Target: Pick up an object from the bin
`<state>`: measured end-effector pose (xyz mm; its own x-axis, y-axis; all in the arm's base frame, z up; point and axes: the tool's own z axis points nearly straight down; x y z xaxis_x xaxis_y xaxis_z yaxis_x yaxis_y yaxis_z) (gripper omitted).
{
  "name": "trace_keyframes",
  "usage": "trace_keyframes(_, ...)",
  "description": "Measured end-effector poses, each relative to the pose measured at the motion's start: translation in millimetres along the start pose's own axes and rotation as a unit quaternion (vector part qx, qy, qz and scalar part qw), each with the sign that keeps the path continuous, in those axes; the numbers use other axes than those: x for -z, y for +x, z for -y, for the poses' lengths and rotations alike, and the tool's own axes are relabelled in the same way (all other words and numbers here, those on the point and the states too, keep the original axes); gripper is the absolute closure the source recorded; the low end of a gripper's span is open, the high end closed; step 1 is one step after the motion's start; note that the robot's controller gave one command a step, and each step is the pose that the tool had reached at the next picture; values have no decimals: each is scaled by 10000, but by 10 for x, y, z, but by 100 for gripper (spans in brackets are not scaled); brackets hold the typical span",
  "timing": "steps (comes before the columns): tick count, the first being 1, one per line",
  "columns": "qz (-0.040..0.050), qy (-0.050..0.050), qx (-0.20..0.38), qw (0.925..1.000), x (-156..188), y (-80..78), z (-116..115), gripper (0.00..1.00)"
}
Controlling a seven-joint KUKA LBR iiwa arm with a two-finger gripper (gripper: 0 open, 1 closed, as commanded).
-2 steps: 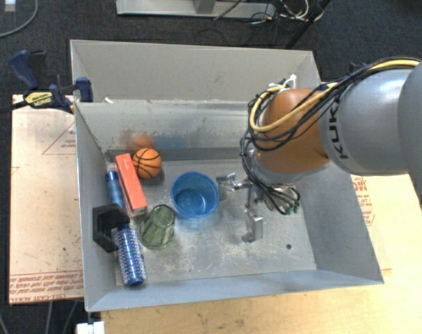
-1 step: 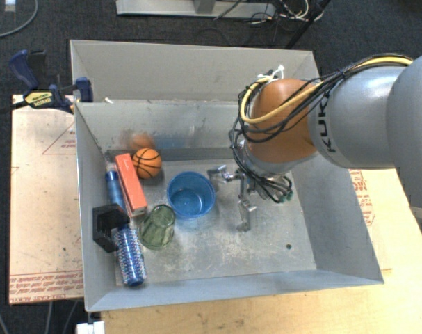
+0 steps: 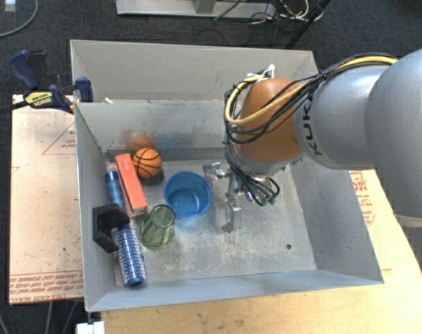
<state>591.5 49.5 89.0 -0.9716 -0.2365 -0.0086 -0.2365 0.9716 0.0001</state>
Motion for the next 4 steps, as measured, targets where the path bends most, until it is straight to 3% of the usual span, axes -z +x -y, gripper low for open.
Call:
trace_keyframes(1, 11, 3, 663, 9978, 64, -128, -171, 0)
trace_keyframes(2, 19, 2, 1392, 9903, 56, -93, -358, 0)
trace_keyframes(3, 14, -2, 1039, 9946, 104, 120, -636, 0)
trace_keyframes(4, 9, 4, 1326, 9912, -102, 51, -791, 100)
